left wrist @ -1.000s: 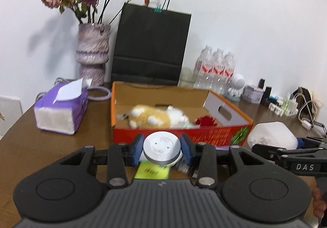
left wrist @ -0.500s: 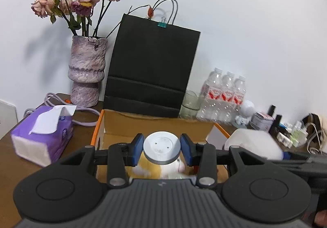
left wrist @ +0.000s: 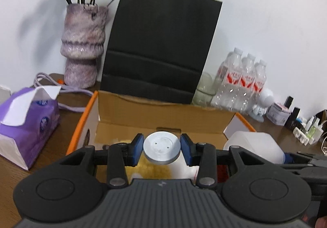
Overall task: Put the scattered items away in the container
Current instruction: 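Carry lid and plastic box into cardboard box and open both tools, then withdraw both tools from box and move right tool toward purple cloth bag, then close left tool on green tissue packet while right tool closes on purple cloth bag, then carry tissue packet and cloth bag into box and open both tools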
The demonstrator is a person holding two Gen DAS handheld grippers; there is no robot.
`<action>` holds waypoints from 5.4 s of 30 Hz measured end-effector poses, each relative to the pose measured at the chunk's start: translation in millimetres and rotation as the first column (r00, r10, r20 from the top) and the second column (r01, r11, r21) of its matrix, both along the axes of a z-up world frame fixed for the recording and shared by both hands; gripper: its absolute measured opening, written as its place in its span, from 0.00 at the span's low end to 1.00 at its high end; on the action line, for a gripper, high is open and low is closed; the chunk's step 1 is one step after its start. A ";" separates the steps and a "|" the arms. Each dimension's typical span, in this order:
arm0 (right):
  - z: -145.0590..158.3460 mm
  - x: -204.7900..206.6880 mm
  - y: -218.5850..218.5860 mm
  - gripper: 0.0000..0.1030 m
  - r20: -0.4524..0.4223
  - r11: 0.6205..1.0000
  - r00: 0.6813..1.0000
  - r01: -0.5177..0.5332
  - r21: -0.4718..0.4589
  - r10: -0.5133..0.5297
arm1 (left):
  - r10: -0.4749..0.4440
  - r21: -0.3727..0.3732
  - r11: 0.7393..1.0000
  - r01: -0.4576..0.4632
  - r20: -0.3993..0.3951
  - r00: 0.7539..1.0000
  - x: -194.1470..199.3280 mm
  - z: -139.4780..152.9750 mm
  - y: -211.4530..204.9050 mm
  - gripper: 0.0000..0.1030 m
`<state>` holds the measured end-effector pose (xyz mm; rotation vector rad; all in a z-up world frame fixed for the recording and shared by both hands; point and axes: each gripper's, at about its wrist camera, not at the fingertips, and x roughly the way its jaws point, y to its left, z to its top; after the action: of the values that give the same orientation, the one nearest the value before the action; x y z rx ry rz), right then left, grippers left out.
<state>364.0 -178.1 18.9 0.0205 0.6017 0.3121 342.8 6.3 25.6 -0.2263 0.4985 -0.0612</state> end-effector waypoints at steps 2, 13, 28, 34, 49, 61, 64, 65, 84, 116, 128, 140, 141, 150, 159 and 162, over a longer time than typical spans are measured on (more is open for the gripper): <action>-1.4 -0.1 0.5 0.79 0.000 1.000 1.000 0.003 -0.012 -0.003 | -0.001 0.005 1.000 0.001 -0.003 1.000 0.2 -0.8 -1.1 0.39; 6.3 5.9 -13.1 1.00 -0.038 1.000 0.999 -0.004 0.000 0.004 | 0.083 0.025 0.996 -0.083 -0.013 0.996 -2.5 3.7 3.2 1.00; 10.2 6.1 -17.3 1.00 -0.036 1.000 0.999 0.012 -0.010 -0.012 | 0.084 0.036 0.996 -0.083 -0.026 0.996 -3.6 5.6 -0.6 1.00; 9.6 6.7 -16.5 1.00 -0.039 1.000 0.999 0.011 -0.012 -0.011 | 0.084 0.035 0.996 -0.084 -0.022 0.996 -4.2 6.8 -0.1 1.00; 23.3 -42.4 -49.2 1.00 0.015 1.000 1.000 -0.017 0.006 0.017 | 0.086 0.086 0.993 -0.086 -0.001 0.996 -66.3 17.6 33.6 1.00; -17.7 -124.9 -67.8 1.00 -0.014 0.995 0.998 -0.055 -0.085 0.054 | 0.064 0.102 0.994 -0.050 -0.145 0.987 -128.2 -27.8 50.2 1.00; -28.4 -131.8 -58.2 1.00 -0.013 0.993 0.998 -0.069 -0.094 0.068 | 0.027 0.090 0.996 -0.011 -0.170 0.985 -131.1 -39.0 41.3 1.00; -30.0 -132.2 -54.4 1.00 -0.007 0.992 0.997 -0.075 -0.097 0.075 | 0.019 0.095 0.995 -0.002 -0.174 0.985 -131.0 -41.7 36.8 1.00; -44.6 -107.8 -7.5 0.40 0.061 0.967 0.990 -0.112 -0.231 0.129 | -0.007 0.211 0.977 0.040 -0.158 0.987 -113.2 -65.0 6.8 0.57; 9.8 -162.4 -25.3 0.02 0.276 0.990 0.958 -0.035 -0.137 0.072 | -0.043 0.134 0.990 0.036 0.052 0.998 -178.3 0.3 9.3 0.44; 39.6 -111.6 8.3 0.02 0.374 0.990 0.926 -0.005 -0.140 0.057 | -0.010 0.067 0.998 0.001 0.148 0.989 -96.7 38.9 9.8 0.44; 15.0 -13.8 39.4 0.02 0.323 0.973 0.943 -0.001 -0.230 0.077 | 0.002 0.045 0.999 -0.005 0.079 0.997 9.8 17.1 3.4 0.44; 13.4 -6.7 39.9 0.02 0.313 0.971 0.946 -0.006 -0.239 0.083 | 0.003 0.049 0.999 -0.007 0.070 0.998 15.1 14.3 3.6 0.44; -2.5 18.8 48.3 0.38 0.222 0.948 0.964 -0.074 -0.308 0.148 | 0.011 0.111 0.994 -0.008 -0.022 1.000 38.0 -0.1 4.0 0.99; 0.2 17.5 44.7 1.00 0.181 0.951 0.970 -0.102 -0.291 0.160 | 0.031 0.137 0.990 -0.027 -0.025 0.999 34.4 1.7 2.3 1.00; 0.4 20.8 41.4 1.00 0.171 0.956 0.976 -0.086 -0.279 0.137 | 0.035 0.123 0.992 -0.031 -0.032 0.999 34.7 1.2 4.3 1.00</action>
<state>384.8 -136.7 19.3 -0.3050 0.4527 0.3353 377.5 10.5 26.8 -0.1151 0.5300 0.0058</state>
